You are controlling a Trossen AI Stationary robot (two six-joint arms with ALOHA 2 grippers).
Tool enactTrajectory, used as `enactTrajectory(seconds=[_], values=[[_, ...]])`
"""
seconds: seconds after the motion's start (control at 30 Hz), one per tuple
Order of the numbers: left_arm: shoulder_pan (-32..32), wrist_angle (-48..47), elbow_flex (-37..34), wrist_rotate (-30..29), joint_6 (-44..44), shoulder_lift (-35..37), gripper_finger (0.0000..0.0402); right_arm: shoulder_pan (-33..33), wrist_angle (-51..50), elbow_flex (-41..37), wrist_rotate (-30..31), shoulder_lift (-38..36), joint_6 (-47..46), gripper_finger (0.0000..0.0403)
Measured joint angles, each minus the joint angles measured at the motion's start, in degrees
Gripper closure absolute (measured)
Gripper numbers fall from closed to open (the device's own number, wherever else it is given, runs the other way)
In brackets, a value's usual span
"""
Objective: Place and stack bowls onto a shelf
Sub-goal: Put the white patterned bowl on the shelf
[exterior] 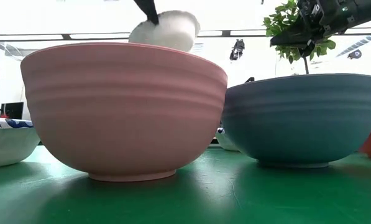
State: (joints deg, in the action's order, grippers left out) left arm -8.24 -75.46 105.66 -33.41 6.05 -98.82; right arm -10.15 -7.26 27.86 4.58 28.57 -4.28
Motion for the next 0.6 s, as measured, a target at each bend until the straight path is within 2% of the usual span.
enactTrajectory(seconds=[0.23,0.33,0.47,0.6], values=[[13.0,1.3,-8.2,0.0,-3.7,-0.8,0.0402,0.0,-1.1,0.0,0.0,0.0,0.5,0.0394],[17.6,6.1,-13.4,0.2,-5.6,-0.9,0.0401,0.0,-1.3,0.0,0.0,0.0,0.5,0.0394],[21.9,14.1,-19.4,1.5,-8.3,-0.9,0.0401,0.0,-1.6,0.0,0.0,0.0,0.5,0.0394],[24.6,17.5,-23.3,1.5,-9.2,-0.9,0.0401,0.0,-2.0,0.0,0.0,0.0,0.4,0.0394]])
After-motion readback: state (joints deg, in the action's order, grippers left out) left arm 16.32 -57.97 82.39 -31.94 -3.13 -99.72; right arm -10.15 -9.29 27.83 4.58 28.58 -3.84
